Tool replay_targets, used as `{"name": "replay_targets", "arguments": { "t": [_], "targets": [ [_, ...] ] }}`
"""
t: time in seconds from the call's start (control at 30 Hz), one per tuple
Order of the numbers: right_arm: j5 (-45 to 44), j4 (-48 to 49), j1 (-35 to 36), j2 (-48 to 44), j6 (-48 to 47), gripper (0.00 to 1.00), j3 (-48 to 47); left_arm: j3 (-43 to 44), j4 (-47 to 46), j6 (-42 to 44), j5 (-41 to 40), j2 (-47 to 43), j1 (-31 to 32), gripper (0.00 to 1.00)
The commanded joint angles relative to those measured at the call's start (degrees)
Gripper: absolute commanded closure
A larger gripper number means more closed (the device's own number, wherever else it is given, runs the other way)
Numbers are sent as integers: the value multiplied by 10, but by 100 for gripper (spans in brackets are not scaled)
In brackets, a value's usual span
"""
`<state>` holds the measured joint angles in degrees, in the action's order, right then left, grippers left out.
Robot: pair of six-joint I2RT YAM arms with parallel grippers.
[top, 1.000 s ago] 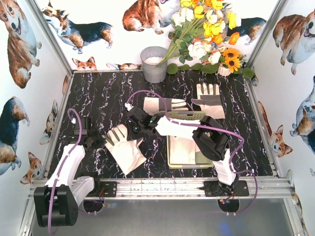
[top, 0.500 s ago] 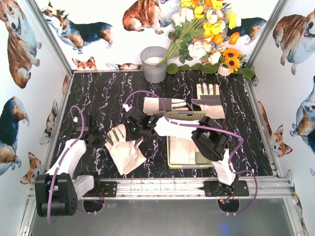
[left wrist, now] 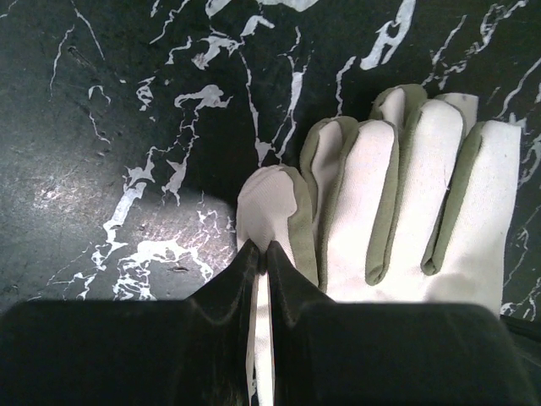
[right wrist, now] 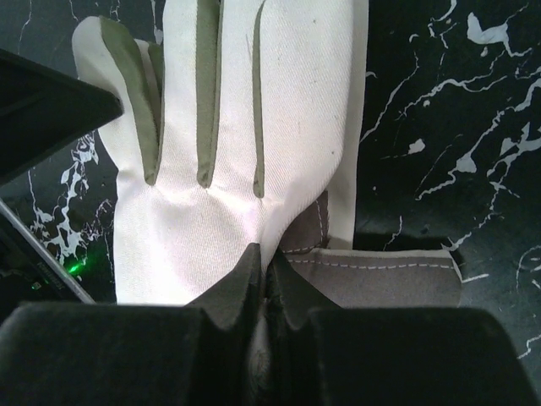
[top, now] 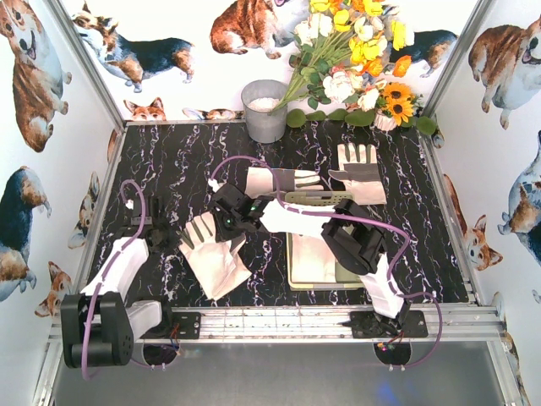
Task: Put the gloves into the storage basket
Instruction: Pair the glove with the glove.
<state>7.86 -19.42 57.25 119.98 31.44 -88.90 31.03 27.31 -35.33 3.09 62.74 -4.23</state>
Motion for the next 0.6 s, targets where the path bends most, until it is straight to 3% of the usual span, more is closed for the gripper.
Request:
{"name": "replay_targets", "arguments": {
  "t": [0.0,0.57],
  "targets": [
    [-3,-8,-2,17,-16,100,-30,-7,-19,11,-26,13,-11,100],
    [-11,-7,-6,18,-19,100,-36,-14,-33,8,9,17,-11,100]
  ]
}}
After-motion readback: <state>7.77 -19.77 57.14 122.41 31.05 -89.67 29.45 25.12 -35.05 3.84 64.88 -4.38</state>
